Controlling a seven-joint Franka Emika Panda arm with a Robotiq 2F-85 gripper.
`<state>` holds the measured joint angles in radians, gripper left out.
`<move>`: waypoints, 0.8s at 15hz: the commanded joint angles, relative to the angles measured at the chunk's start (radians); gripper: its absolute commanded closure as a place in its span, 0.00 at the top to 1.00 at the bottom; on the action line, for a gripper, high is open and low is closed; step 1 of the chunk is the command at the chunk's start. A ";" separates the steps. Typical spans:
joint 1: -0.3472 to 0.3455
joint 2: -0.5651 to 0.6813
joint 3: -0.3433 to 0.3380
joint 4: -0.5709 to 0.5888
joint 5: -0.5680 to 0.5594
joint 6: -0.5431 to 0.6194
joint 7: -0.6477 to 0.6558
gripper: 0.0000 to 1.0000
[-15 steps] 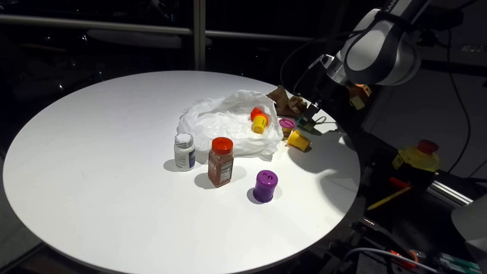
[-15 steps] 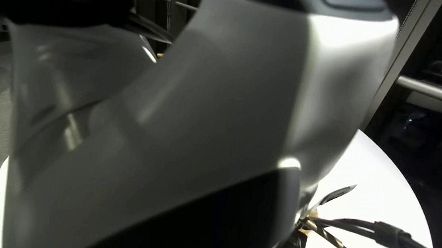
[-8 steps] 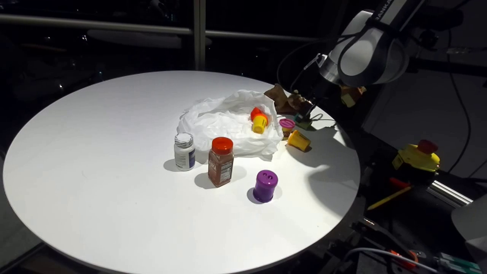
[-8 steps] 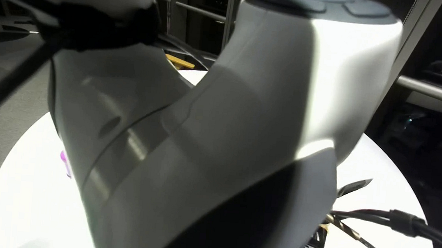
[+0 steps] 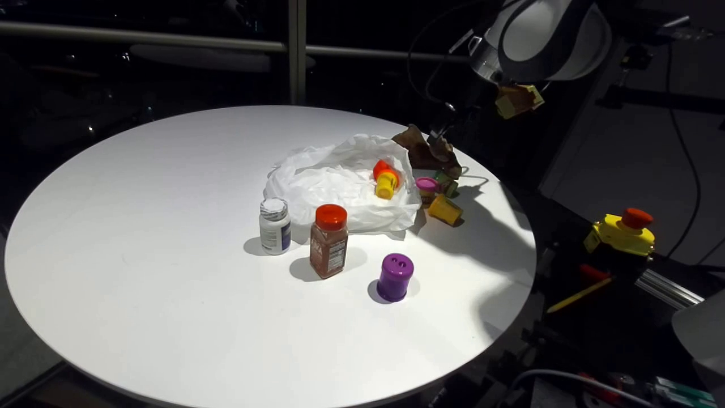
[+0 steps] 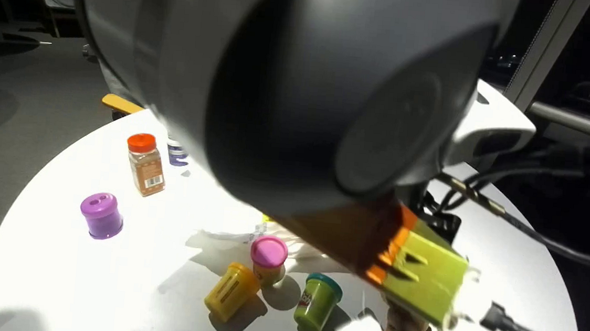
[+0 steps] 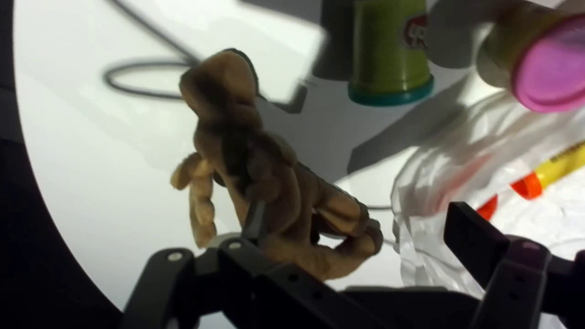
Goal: Remove the contents in the plastic bag and put them on the table.
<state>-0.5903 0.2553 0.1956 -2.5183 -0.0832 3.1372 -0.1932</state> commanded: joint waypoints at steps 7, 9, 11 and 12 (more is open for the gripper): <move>0.496 0.014 -0.219 0.215 0.037 -0.222 0.390 1.00; 0.570 0.094 -0.261 0.284 -0.009 -0.242 0.445 1.00; 0.622 0.167 -0.289 0.347 -0.016 -0.278 0.468 1.00; 0.650 0.209 -0.312 0.381 -0.017 -0.295 0.482 1.00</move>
<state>-0.0191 0.3461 -0.0500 -2.2640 -0.0756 2.8980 0.2387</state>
